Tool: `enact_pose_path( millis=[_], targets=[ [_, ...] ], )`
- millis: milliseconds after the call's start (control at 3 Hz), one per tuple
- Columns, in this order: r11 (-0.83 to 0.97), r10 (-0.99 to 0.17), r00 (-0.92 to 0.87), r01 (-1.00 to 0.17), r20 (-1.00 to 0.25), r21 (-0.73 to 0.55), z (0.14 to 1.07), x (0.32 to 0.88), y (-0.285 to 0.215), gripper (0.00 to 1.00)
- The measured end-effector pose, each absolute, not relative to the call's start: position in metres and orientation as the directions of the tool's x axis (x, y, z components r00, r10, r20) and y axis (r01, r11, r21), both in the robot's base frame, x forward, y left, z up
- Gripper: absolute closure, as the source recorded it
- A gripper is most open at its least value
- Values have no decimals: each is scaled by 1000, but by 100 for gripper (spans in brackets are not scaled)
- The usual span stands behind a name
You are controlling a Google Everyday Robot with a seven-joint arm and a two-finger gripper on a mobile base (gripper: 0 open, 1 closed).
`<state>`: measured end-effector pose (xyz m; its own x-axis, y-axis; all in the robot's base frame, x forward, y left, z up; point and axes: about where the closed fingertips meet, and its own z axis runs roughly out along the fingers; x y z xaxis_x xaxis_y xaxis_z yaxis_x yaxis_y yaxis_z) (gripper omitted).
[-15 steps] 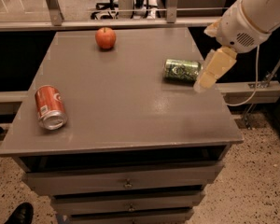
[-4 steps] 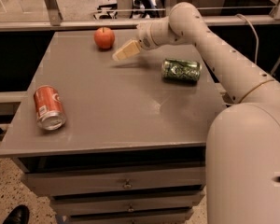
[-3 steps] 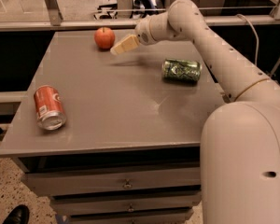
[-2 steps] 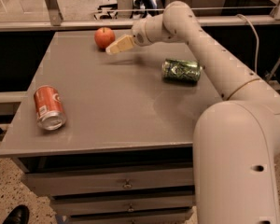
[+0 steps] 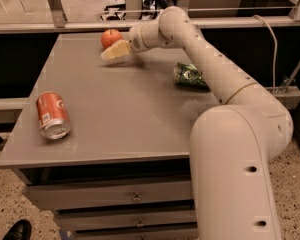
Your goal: Pick apple
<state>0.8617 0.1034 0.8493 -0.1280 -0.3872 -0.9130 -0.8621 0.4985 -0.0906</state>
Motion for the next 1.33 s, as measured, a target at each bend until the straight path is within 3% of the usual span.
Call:
enact_pose_path(
  millis=[333,667,1333],
  targets=[
    [495,-390,-123,-864,-913,-95,846,866,116,0],
    [503,-412,-97,-854,-906,-137,842,873,118,18],
    [535,-455,-56,-815,-889,-223,849,877,102,65]
  ],
)
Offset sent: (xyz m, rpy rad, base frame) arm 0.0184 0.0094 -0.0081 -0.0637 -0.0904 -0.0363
